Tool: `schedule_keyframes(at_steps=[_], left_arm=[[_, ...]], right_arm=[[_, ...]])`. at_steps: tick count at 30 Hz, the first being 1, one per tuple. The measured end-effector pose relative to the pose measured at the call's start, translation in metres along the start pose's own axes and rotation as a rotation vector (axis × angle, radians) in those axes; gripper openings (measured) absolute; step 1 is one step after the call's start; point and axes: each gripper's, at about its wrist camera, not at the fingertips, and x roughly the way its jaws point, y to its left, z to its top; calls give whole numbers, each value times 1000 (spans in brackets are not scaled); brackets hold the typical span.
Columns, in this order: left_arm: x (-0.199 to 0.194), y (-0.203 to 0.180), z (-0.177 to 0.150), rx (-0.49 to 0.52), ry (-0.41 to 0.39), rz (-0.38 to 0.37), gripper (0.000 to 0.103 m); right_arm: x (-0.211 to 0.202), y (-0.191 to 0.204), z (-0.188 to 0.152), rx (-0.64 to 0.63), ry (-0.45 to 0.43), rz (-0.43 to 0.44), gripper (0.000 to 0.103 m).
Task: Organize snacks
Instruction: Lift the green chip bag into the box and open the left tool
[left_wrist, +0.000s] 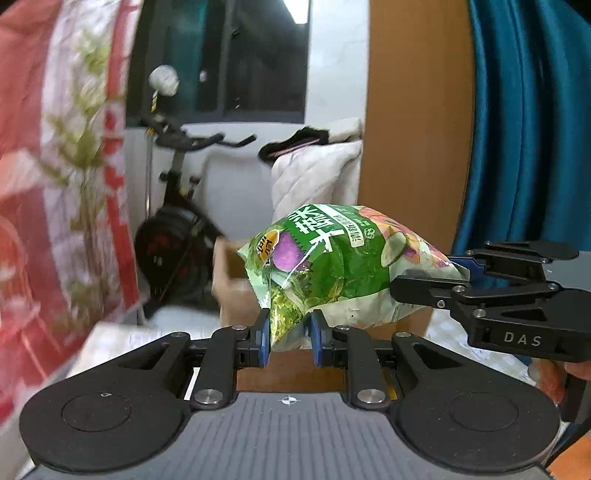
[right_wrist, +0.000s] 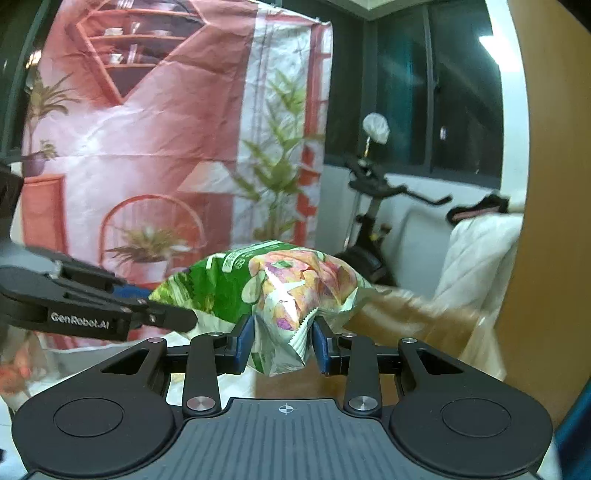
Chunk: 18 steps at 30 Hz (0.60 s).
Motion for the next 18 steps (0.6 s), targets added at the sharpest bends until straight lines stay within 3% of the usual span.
schedule_keyframes(at_steps=[3,8,18], left_arm=[[26,-3,26,41,-5,-5,23],[80,-7,54,74,50,-8,23],[146,15,50,42,180,3,25]], right_arm=[[17,-29,18,3,-9,-31,31],[57,-76,28,66,7,-67,31],[131,-118,3,166,112,-58,32]])
